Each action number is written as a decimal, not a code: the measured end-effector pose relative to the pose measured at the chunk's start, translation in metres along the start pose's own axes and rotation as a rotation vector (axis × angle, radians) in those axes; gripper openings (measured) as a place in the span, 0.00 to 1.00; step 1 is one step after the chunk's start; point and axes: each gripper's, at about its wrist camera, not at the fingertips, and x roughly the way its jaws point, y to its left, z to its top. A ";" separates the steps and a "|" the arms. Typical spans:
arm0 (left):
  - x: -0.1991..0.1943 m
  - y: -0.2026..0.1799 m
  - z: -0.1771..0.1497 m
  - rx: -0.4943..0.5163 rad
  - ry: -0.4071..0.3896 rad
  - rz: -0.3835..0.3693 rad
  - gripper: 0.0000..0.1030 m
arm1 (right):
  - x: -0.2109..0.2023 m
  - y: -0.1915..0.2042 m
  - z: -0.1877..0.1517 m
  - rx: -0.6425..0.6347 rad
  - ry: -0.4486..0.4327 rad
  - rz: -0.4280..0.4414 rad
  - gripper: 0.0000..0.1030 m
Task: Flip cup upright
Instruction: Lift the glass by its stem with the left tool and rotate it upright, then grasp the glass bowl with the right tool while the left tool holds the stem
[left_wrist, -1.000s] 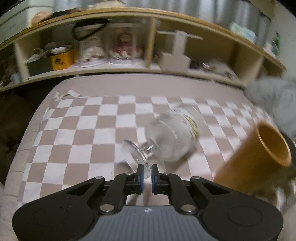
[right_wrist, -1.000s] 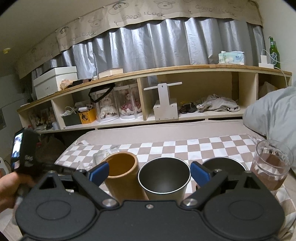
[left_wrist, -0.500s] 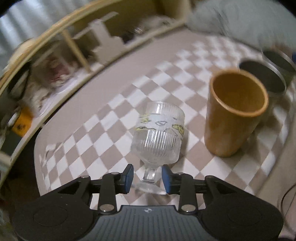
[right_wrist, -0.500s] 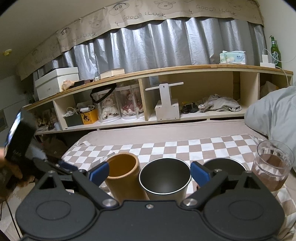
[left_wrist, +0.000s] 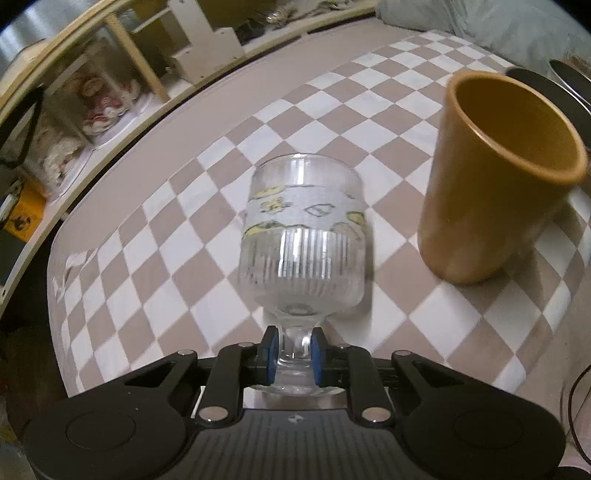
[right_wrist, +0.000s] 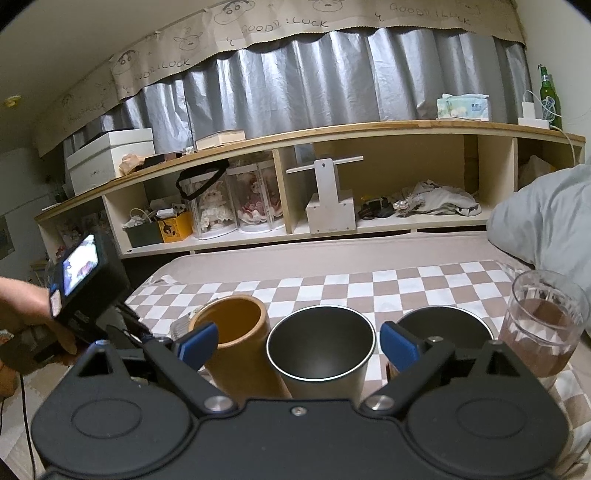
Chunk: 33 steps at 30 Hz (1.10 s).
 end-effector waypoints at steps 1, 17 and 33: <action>-0.002 0.001 -0.006 -0.019 -0.007 0.001 0.19 | 0.000 0.000 0.000 0.003 0.001 0.002 0.92; -0.025 0.039 -0.089 -0.596 -0.087 -0.083 0.17 | -0.019 0.045 0.021 0.007 -0.071 0.101 0.92; -0.031 0.027 -0.110 -0.539 -0.214 -0.072 0.17 | 0.142 0.148 0.058 0.272 0.472 0.338 0.91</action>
